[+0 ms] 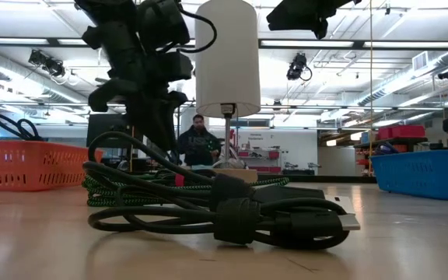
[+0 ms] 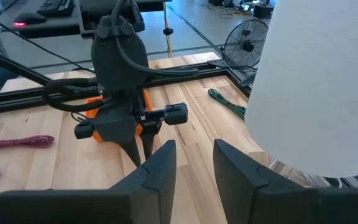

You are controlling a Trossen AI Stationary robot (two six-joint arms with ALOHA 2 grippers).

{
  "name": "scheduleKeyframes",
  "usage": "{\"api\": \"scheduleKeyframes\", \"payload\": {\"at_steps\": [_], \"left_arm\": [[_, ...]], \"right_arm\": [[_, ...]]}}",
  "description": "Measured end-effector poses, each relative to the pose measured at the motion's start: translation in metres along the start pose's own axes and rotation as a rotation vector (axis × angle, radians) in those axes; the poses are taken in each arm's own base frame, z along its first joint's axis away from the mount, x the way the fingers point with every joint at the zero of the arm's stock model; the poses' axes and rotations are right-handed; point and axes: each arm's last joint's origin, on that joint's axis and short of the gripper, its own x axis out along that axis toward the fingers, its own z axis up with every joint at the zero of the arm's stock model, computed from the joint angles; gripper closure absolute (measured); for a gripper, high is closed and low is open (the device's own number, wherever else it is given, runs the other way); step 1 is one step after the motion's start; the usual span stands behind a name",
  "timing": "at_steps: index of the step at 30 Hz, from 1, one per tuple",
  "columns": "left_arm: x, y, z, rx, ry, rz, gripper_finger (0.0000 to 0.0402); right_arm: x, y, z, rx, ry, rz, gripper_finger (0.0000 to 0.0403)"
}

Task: Pick & Place USB Port
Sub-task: Put the black charger cable into the orange bin

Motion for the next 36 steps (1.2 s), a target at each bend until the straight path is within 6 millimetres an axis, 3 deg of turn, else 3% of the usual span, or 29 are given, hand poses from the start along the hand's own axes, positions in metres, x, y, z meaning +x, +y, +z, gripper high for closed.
{"api": "scheduleKeyframes", "payload": {"at_steps": [5, 13, 19, 28, 31, 34, 36], "left_arm": [[0.003, 0.002, 0.002, -0.022, -0.020, 0.010, 0.0310], [0.013, 0.002, 0.004, -0.052, -0.045, -0.005, 0.0261], [0.035, 0.001, 0.005, -0.069, -0.031, -0.008, 0.0240], [0.069, -0.003, -0.001, -0.060, 0.049, -0.010, 0.0241], [0.074, -0.005, -0.004, -0.066, 0.070, -0.046, 0.0262], [0.075, -0.006, -0.004, -0.107, 0.049, -0.085, 0.0328], [0.071, -0.005, -0.001, -0.157, 0.032, -0.065, 0.0343]], "right_arm": [[0.000, 0.000, 0.000, 0.001, -0.002, 0.000, 0.0295], [0.000, 0.000, 0.000, 0.000, -0.001, 0.000, 0.0295], [0.000, 0.000, 0.000, 0.000, 0.004, 0.001, 0.0295], [0.002, 0.000, -0.006, 0.007, 0.003, 0.002, 0.0295], [0.003, 0.000, -0.012, 0.009, 0.014, -0.001, 0.0295], [0.004, -0.001, -0.016, 0.011, 0.025, -0.014, 0.0295], [0.005, -0.001, -0.017, 0.011, 0.025, -0.019, 0.0295]]}}
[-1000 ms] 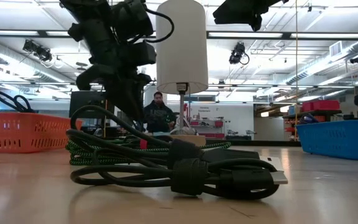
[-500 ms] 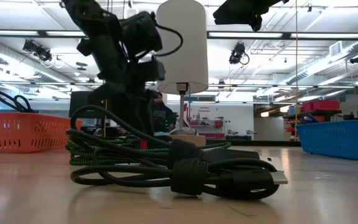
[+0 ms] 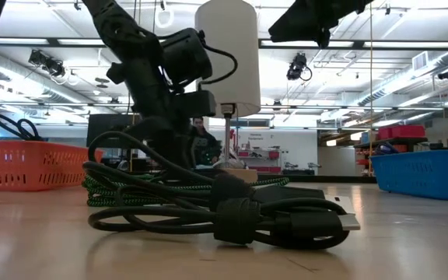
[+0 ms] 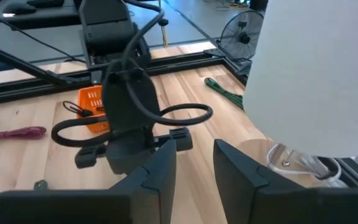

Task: Pick & Place USB Port
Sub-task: Put the black charger cable into the orange bin

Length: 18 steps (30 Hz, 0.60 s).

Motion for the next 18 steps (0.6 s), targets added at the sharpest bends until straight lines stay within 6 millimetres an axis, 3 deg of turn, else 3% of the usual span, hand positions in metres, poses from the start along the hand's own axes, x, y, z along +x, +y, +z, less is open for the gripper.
{"api": "scheduleKeyframes", "payload": {"at_steps": [7, 13, 18], "left_arm": [[-0.025, 0.003, 0.007, -0.151, -0.061, 0.039, 0.0343], [-0.063, 0.003, 0.012, -0.254, -0.126, -0.027, 0.0343], [-0.103, 0.000, -0.001, -0.352, -0.049, -0.032, 0.0343]], "right_arm": [[0.000, 0.000, 0.001, 0.005, -0.007, 0.001, 0.0295], [0.000, 0.000, 0.001, 0.005, -0.006, 0.001, 0.0295], [0.000, 0.000, 0.000, 0.003, -0.003, 0.001, 0.0295]]}}
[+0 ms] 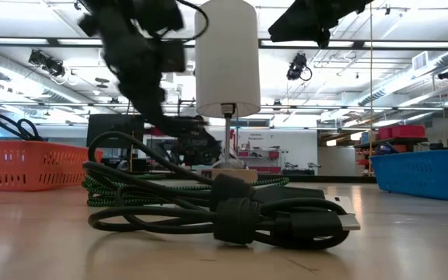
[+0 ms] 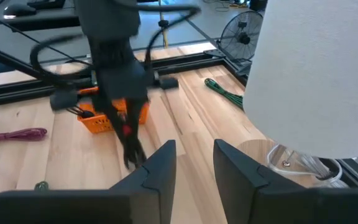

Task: Pick & Place USB Port
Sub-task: Put the black charger cable into the orange bin

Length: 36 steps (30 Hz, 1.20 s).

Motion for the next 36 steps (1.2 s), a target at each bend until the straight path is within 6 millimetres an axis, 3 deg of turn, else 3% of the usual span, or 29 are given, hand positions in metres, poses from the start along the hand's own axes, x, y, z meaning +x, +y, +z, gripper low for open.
{"api": "scheduleKeyframes", "payload": {"at_steps": [8, 14, 21, 36], "left_arm": [[-0.062, 0.002, -0.037, -0.252, 0.161, 0.130, 0.0343], [-0.086, -0.005, -0.055, -0.464, 0.174, 0.229, 0.0344], [-0.092, -0.021, -0.074, -0.609, 0.243, 0.385, 0.0344], [-0.091, -0.048, -0.081, -0.773, 0.131, 0.444, 0.0344]], "right_arm": [[0.000, 0.000, 0.000, -0.013, 0.000, 0.000, 0.0295], [0.000, 0.000, 0.000, -0.022, -0.002, 0.001, 0.0295], [0.000, 0.000, 0.000, -0.022, -0.001, 0.010, 0.0295], [0.000, 0.000, 0.000, -0.032, 0.001, 0.010, 0.0295]]}}
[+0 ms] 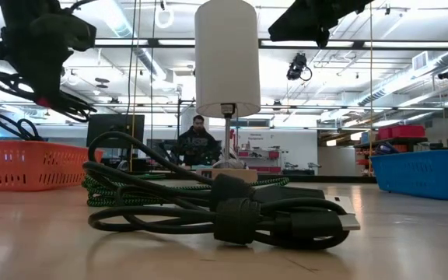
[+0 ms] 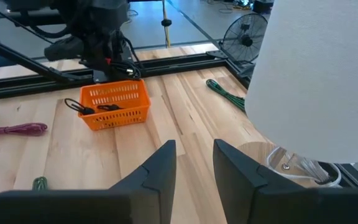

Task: Pick & Place USB Port
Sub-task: Put the black charger cable into the orange bin

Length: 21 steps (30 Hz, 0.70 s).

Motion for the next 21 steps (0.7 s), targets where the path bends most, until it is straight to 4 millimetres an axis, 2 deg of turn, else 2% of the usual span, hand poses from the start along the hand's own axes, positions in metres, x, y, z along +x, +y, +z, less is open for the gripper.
{"api": "scheduleKeyframes", "payload": {"at_steps": [17, 21], "left_arm": [[0.024, -0.019, -0.008, 0.075, 0.035, 0.140, 0.0344], [0.027, -0.021, -0.008, 0.103, 0.045, 0.154, 0.0303]], "right_arm": [[0.000, 0.000, 0.000, 0.007, 0.000, 0.000, 0.0295], [0.000, 0.000, 0.000, 0.009, 0.000, 0.000, 0.0295]]}}
